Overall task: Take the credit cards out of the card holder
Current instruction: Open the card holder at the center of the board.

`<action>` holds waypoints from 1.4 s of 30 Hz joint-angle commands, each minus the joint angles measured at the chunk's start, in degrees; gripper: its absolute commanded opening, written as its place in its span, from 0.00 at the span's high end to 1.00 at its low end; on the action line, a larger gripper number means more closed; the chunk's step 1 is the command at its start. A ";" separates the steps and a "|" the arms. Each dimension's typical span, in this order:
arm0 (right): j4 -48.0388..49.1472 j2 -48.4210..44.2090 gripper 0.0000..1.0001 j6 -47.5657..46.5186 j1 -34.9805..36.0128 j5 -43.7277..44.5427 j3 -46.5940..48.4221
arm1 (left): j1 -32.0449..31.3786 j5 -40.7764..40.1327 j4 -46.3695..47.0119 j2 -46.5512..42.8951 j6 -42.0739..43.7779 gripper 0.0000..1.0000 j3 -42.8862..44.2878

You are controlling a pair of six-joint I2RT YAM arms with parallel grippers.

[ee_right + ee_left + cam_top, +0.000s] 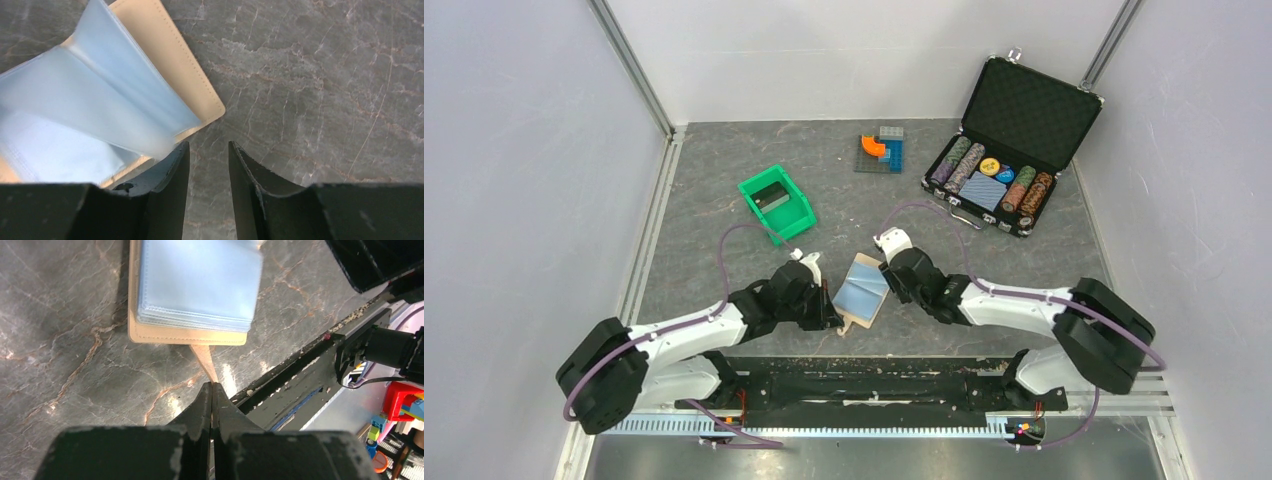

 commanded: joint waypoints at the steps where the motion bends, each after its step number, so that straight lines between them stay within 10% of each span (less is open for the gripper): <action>1: -6.04 -7.58 0.62 4.94 0.13 -6.60 0.86 | -0.09 0.42 -1.21 -3.06 6.21 0.98 3.40; 9: 5.24 -15.47 0.56 0.54 0.43 -27.25 -2.38 | -0.13 0.49 -0.89 -4.08 6.92 0.98 3.56; 28: 5.46 2.37 0.27 -10.89 1.52 -26.21 4.81 | -0.09 1.22 -0.36 -4.25 6.22 0.98 3.15; 42: 7.87 3.63 0.45 -10.72 2.46 -17.04 3.69 | -0.09 1.58 -0.35 -4.77 6.22 0.98 2.20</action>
